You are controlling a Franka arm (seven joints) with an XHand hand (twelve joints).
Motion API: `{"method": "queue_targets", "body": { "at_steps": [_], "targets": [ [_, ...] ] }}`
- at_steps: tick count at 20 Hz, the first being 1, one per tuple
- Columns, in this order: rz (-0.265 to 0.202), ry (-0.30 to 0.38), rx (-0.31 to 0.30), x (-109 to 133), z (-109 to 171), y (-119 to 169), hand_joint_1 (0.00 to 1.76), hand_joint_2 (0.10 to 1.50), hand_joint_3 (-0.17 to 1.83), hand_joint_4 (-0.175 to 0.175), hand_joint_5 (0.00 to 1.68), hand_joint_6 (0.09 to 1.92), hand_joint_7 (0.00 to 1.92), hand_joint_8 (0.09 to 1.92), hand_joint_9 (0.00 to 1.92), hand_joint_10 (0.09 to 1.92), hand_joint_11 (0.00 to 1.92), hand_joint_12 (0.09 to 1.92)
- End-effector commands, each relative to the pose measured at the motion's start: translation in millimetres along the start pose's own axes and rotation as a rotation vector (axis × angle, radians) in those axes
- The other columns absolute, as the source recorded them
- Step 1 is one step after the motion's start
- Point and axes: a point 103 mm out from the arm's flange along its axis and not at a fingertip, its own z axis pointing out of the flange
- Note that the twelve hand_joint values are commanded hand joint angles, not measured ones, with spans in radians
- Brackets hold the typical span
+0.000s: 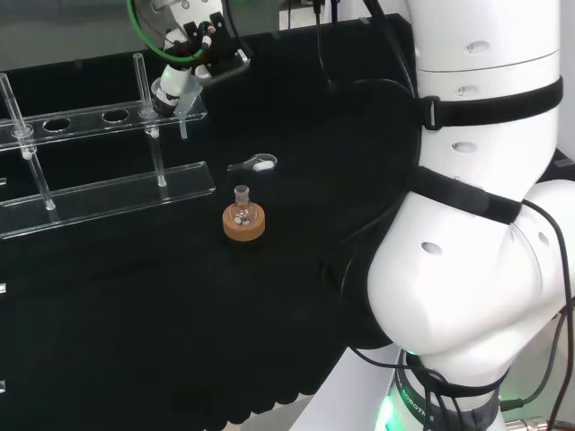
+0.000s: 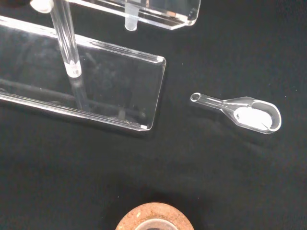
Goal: Pick up the funnel from the transparent funnel stand.
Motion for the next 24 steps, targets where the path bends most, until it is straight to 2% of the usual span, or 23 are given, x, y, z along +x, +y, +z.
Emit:
{"method": "queue_targets", "body": {
  "at_steps": [1, 12, 17, 24],
  "targets": [
    [-0.006, -0.004, -0.012, 1.7, 5.8, 6.2, 0.61, 0.76, 0.03, -0.093, 0.0, 0.09, 0.01, 0.09, 0.0, 0.77, 0.16, 1.54],
    [-0.006, -0.009, -0.01, 4.2, 11.0, 13.2, 0.62, 0.76, 0.03, -0.097, 0.0, 0.09, 0.07, 0.09, 0.05, 0.97, 0.19, 1.54],
    [0.003, -0.021, -0.01, 0.2, 13.2, 14.9, 0.63, 0.77, 0.03, -0.099, 0.0, 0.09, 0.0, 0.38, 0.1, 0.95, 0.19, 1.54],
    [0.006, -0.032, -0.037, -1.8, 14.2, 15.1, 0.64, 0.78, 0.03, -0.102, 0.02, 0.09, 0.0, 0.55, 0.18, 0.9, 0.18, 1.55]
  ]
}}
